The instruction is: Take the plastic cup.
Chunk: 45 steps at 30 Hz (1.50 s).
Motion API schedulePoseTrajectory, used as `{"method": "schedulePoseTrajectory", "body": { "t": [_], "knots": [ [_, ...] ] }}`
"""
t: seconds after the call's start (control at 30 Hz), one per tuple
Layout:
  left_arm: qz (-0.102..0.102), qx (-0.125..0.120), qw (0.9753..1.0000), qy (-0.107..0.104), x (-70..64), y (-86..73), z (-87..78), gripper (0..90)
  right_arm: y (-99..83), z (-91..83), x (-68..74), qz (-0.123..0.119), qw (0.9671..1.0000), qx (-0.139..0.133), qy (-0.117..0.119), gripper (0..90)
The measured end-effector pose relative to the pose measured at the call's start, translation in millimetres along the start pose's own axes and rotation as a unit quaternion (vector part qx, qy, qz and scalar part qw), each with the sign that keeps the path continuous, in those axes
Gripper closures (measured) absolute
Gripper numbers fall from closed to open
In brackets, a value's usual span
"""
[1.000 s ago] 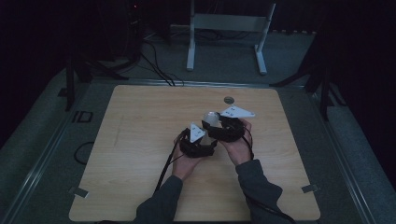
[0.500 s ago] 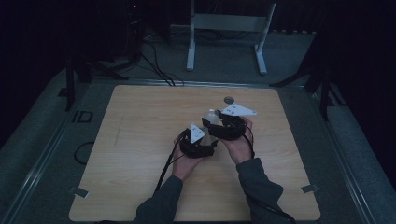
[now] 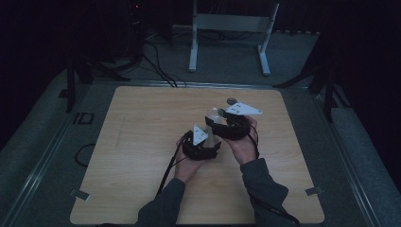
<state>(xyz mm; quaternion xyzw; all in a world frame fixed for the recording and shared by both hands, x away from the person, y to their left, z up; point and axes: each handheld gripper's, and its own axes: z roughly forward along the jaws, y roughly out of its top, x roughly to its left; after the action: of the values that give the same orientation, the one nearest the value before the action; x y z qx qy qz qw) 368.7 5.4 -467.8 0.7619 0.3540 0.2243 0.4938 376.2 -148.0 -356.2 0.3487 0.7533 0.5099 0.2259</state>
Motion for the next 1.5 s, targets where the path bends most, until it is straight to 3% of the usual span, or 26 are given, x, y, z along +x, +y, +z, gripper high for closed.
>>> {"method": "schedulePoseTrajectory", "body": {
  "t": [1.5],
  "knots": [
    [0.004, 0.000, 1.0000, -0.001, -1.9, -0.5, 0.2, 20.3, 14.8, -10.8, 2.3, -0.002, 0.9998, -0.018, 0.005, 39.9]
  ]
}}
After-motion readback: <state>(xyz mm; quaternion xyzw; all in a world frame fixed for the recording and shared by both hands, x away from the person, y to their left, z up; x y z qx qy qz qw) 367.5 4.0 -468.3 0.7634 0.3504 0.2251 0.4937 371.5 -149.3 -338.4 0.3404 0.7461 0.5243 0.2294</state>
